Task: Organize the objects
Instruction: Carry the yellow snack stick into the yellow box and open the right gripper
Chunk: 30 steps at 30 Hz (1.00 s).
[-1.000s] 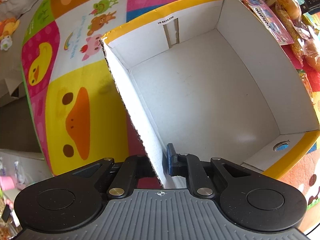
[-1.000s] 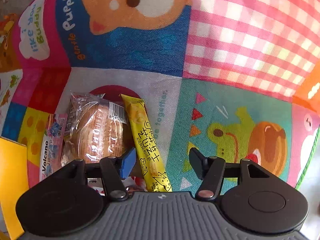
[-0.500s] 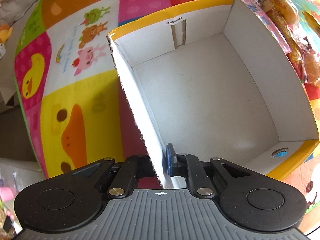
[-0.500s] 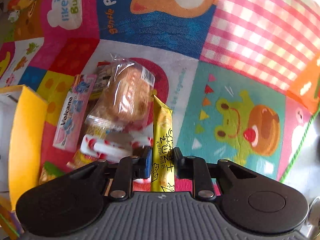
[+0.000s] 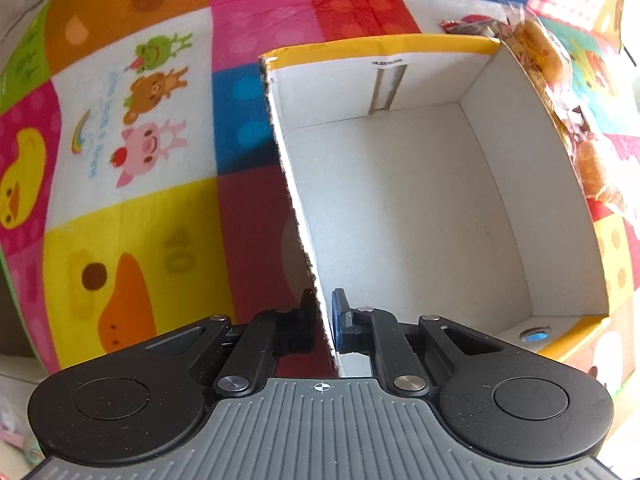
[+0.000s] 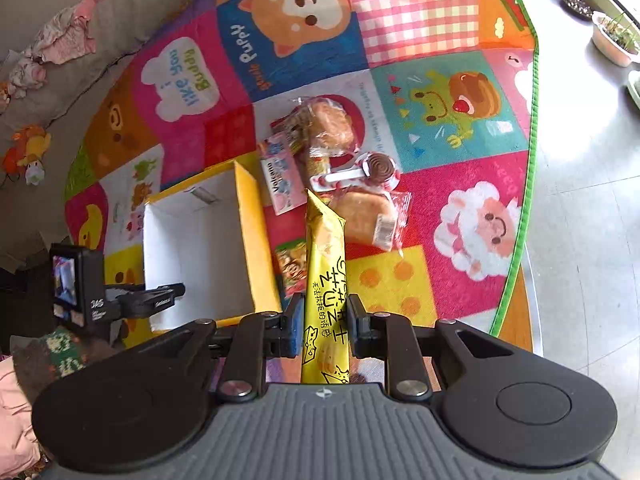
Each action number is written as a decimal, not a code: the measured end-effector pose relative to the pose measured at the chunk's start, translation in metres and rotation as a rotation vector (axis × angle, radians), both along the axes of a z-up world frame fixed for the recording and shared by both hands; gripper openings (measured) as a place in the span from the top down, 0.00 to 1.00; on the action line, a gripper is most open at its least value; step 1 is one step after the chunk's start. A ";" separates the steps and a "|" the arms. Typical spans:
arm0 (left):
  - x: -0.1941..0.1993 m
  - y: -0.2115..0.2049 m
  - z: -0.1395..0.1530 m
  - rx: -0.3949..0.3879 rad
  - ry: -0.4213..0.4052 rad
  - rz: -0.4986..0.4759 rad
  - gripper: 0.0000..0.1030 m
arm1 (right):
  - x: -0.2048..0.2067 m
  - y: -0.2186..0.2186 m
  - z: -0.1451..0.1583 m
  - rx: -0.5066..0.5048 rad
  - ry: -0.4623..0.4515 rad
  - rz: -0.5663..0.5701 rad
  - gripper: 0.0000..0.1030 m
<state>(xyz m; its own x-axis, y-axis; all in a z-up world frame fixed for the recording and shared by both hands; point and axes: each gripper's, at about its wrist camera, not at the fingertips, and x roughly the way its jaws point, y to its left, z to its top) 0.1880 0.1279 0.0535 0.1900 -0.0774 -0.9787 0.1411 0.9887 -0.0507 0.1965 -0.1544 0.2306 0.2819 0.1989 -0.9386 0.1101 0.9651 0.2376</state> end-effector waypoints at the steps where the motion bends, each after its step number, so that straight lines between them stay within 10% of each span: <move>1: 0.001 0.003 0.000 -0.023 -0.003 0.007 0.90 | -0.007 0.013 0.005 -0.001 0.002 0.000 0.80; 19: -0.024 0.037 -0.003 -0.244 0.015 0.084 0.90 | 0.023 0.154 0.027 0.014 -0.097 0.030 0.80; 30: -0.031 0.057 0.000 -0.268 0.050 0.211 0.90 | 0.012 0.134 0.033 0.002 -0.119 -0.025 0.63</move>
